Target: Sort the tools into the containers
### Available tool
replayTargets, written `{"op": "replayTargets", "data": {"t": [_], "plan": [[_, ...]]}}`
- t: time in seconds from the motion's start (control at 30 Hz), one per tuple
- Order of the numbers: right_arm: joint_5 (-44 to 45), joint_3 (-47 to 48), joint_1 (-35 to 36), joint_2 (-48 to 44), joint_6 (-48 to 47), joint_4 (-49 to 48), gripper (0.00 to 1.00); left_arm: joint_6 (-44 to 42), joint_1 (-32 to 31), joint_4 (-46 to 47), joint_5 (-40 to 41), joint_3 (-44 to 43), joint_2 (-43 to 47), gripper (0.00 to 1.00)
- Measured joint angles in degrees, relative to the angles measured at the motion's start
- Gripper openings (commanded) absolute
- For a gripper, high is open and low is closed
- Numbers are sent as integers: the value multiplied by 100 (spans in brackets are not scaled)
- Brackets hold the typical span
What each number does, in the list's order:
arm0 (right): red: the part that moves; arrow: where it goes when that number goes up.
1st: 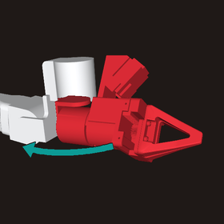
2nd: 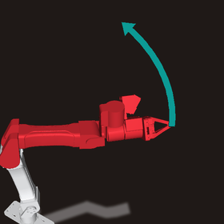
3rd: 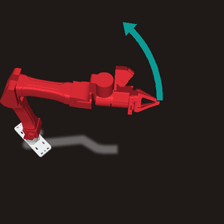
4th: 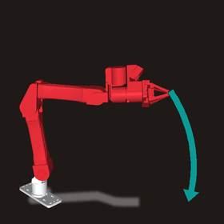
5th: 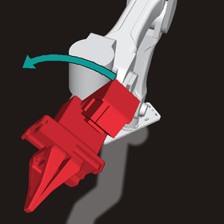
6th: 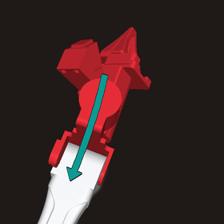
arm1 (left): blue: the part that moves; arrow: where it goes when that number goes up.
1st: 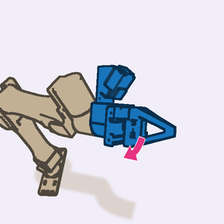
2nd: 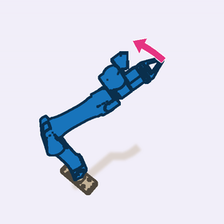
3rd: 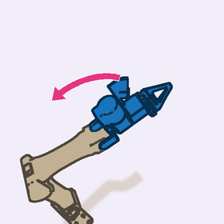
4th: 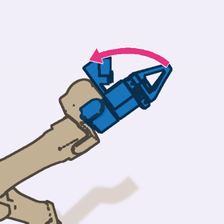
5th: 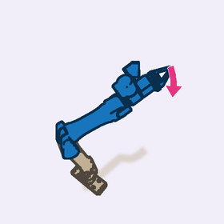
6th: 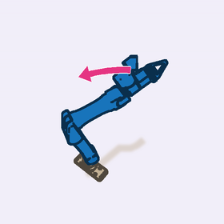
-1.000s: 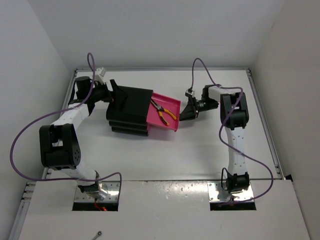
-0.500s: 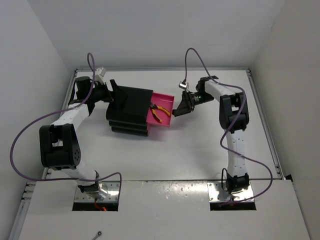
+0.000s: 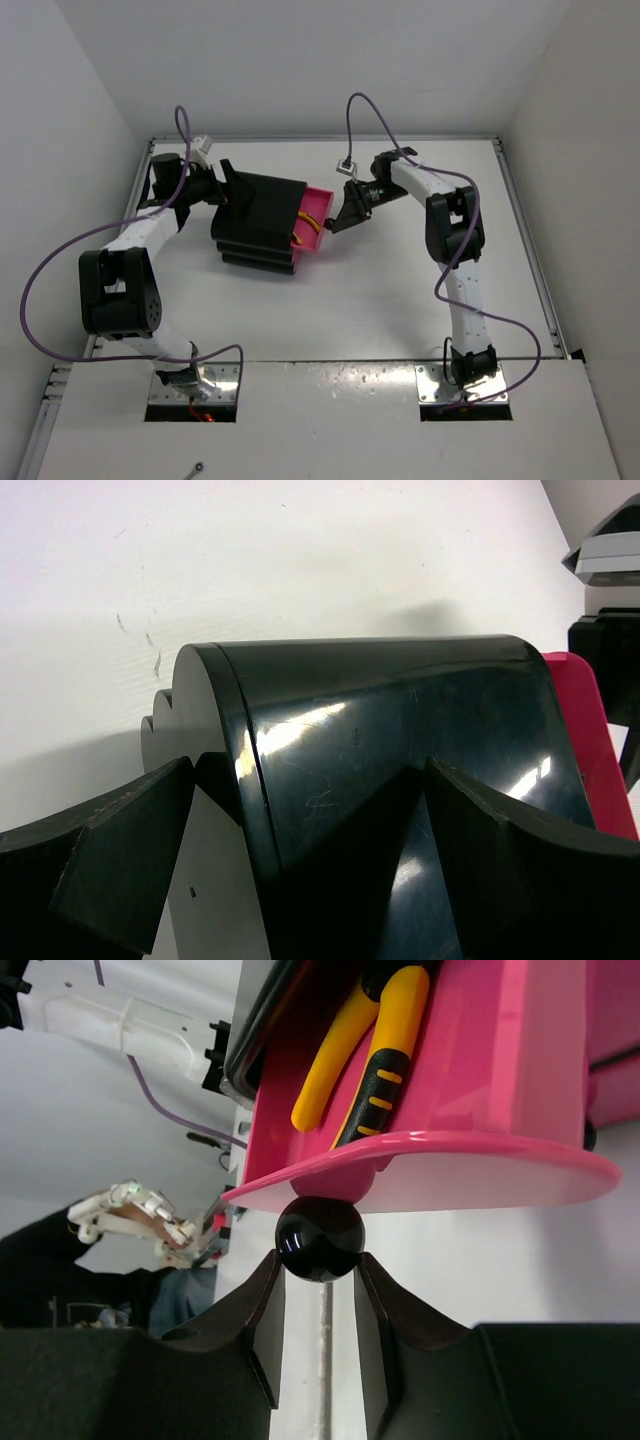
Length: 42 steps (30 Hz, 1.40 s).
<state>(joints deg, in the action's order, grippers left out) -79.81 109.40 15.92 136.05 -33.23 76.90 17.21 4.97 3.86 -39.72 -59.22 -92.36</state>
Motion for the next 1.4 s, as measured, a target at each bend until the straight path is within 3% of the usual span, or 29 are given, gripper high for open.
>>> {"op": "replayTargets", "data": {"t": [0.3, 0.87, 1.1, 1.4], "plan": [[-138, 1176, 433, 691, 205, -35, 20, 9, 0, 37, -11, 26, 0, 100], [-236, 2041, 914, 1123, 452, 289, 60, 37, -28, 249, 46, 199, 74, 100], [-339, 2004, 918, 1134, 450, 173, 63, 107, -63, 511, 173, 387, 264, 100], [-380, 1019, 675, 940, 398, 116, 63, 107, -125, 546, 369, 468, 400, 100]]}}
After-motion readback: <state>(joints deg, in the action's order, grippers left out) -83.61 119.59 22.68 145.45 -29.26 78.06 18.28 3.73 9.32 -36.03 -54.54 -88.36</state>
